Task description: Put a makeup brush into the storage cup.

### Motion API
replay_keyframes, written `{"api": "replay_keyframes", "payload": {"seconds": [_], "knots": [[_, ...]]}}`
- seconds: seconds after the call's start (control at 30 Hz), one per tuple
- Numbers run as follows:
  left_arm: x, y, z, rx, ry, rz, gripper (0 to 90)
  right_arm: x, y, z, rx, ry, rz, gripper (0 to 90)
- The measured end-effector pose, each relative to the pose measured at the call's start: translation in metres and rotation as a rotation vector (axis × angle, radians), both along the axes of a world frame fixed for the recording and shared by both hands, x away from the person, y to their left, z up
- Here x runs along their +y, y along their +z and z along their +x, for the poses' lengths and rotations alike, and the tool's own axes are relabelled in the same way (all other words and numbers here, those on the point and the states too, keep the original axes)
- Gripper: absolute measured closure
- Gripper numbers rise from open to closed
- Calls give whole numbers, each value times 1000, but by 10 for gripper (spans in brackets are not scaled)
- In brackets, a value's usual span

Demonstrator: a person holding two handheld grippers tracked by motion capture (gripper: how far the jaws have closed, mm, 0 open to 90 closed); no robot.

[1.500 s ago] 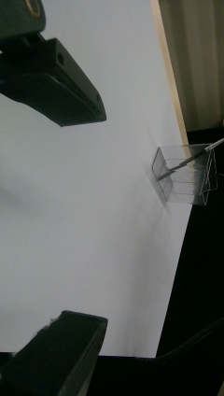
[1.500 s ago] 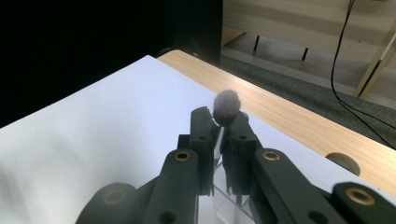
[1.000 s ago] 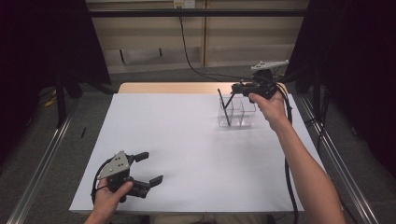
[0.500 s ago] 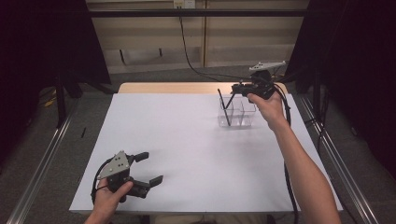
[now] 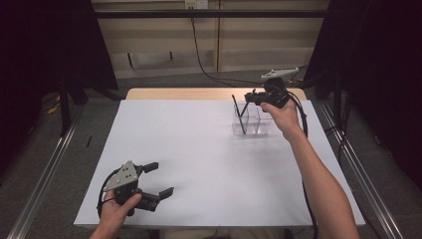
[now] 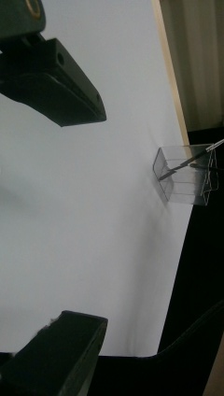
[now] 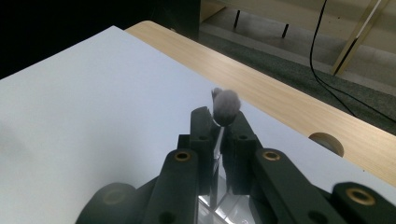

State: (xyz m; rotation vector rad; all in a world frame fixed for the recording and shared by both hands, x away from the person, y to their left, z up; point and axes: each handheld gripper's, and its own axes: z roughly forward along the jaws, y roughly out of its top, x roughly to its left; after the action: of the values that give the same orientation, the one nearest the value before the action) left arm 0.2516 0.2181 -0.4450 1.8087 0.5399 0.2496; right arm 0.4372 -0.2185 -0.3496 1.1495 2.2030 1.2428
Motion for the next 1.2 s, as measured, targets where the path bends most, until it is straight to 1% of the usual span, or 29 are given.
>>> {"api": "replay_keyframes", "payload": {"seconds": [0.37,0.57,0.63,0.83,0.87,0.97,1.2], "knots": [[0,0,0,2,-1,2,33,1,-9,3,21,0,5,838],[1,0,0,2,-1,-1,33,3,-11,3,22,3,5,838],[1,0,0,0,-1,0,33,3,-12,3,29,3,5,837],[1,0,0,2,-1,0,33,2,-15,3,29,0,19,835],[1,0,0,2,-1,0,33,2,-16,3,28,0,28,830],[1,0,0,2,5,3,29,0,-18,2,30,-8,30,802],[0,-1,0,6,4,2,30,-4,-19,0,20,-10,42,667]]}}
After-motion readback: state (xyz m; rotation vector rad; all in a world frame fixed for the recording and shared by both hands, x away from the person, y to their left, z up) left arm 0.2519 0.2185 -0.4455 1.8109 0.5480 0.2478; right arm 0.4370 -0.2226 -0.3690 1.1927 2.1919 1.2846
